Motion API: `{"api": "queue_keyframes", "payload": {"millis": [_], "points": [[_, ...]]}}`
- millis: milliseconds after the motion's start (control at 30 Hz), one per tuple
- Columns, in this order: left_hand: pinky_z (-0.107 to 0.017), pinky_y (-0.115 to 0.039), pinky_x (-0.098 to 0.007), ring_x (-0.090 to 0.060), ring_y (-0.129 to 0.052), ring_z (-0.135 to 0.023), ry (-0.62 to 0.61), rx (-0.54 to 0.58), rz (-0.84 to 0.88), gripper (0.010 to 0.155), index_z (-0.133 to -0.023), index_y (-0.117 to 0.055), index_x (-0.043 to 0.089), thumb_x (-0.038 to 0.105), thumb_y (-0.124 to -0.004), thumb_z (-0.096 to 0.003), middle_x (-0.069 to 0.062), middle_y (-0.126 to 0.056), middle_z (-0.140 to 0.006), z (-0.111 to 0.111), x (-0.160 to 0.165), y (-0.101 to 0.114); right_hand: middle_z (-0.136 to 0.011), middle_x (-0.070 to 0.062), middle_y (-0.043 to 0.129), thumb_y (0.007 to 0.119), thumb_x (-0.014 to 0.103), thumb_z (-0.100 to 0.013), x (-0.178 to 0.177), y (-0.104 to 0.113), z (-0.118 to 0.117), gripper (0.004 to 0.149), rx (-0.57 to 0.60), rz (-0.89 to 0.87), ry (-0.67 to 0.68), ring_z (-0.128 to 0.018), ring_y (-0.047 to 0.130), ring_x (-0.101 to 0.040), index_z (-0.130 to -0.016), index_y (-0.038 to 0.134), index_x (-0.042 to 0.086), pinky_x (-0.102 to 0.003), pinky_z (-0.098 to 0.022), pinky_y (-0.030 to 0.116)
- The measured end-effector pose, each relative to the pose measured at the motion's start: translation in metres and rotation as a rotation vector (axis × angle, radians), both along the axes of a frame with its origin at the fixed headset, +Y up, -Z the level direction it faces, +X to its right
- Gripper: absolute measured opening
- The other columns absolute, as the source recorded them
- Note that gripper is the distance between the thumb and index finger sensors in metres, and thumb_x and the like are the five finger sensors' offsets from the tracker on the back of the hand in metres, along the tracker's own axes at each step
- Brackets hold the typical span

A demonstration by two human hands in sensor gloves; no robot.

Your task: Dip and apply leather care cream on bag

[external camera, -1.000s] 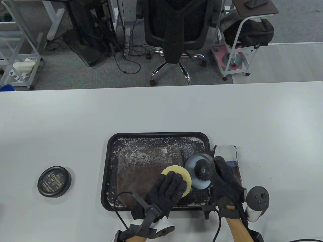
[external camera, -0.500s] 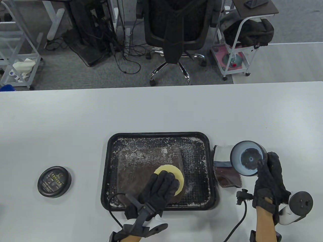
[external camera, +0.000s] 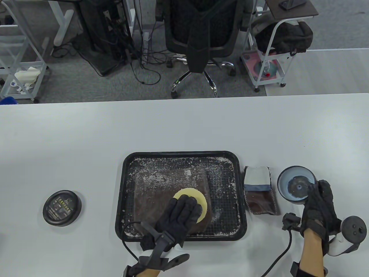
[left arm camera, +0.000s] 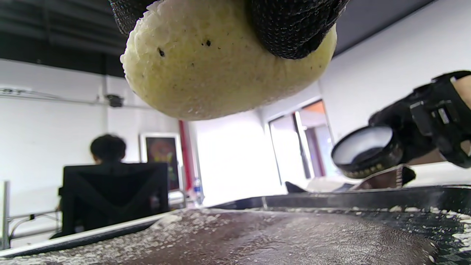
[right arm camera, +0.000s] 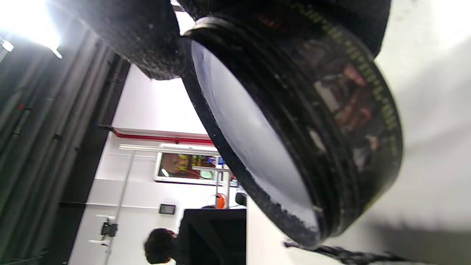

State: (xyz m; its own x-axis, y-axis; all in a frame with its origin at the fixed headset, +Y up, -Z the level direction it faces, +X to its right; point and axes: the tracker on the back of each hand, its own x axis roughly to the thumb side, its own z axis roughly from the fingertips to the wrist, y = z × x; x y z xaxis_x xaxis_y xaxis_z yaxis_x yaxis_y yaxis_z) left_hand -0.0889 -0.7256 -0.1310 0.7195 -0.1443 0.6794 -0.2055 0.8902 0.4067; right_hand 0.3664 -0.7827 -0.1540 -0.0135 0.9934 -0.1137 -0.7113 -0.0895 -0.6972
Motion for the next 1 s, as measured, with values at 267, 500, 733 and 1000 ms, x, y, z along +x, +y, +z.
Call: {"api": "queue_keyframes", "payload": {"millis": [267,500,733,1000], "points": [[-0.069,-0.069,-0.050,-0.035,-0.084,-0.093,0.009,-0.017,0.008,0.053,-0.100,-0.071,0.024,0.029,-0.076,-0.0480,-0.010,-0.073,-0.104,-0.001,-0.003,-0.001,-0.105,-0.035,0.056,0.077,0.035,-0.063,0.004,-0.007,-0.004,0.063,-0.100,0.013,0.024,-0.085,0.074,-0.056,-0.113,0.054,0.005,-0.059,-0.058,0.074],[-0.069,-0.069,-0.050,-0.035,-0.084,-0.093,0.010,-0.020,0.009,0.053,-0.100,-0.071,0.024,0.029,-0.077,-0.0479,-0.010,-0.073,-0.104,-0.002,-0.004,-0.001,-0.111,-0.031,0.050,0.075,0.030,-0.063,0.005,-0.004,-0.004,0.059,-0.209,0.114,0.035,-0.093,0.063,-0.058,-0.113,0.055,0.008,-0.058,-0.063,0.069],[-0.069,-0.069,-0.050,-0.035,-0.084,-0.093,0.018,-0.025,0.007,0.052,-0.100,-0.072,0.024,0.029,-0.076,-0.0480,-0.010,-0.073,-0.104,-0.002,-0.005,-0.001,-0.113,-0.029,0.049,0.076,0.030,-0.062,0.007,-0.003,-0.004,0.058,-0.226,0.138,0.050,-0.095,0.057,-0.058,-0.111,0.059,0.005,-0.058,-0.064,0.066],[-0.070,-0.069,-0.050,-0.035,-0.084,-0.093,0.023,-0.027,0.011,0.053,-0.100,-0.071,0.024,0.029,-0.076,-0.0479,-0.010,-0.074,-0.104,-0.003,-0.007,-0.001,-0.114,-0.028,0.045,0.079,0.032,-0.062,0.001,0.011,-0.003,0.060,-0.178,0.225,0.063,-0.100,0.048,-0.059,-0.111,0.059,0.003,-0.065,-0.069,0.055]]}}
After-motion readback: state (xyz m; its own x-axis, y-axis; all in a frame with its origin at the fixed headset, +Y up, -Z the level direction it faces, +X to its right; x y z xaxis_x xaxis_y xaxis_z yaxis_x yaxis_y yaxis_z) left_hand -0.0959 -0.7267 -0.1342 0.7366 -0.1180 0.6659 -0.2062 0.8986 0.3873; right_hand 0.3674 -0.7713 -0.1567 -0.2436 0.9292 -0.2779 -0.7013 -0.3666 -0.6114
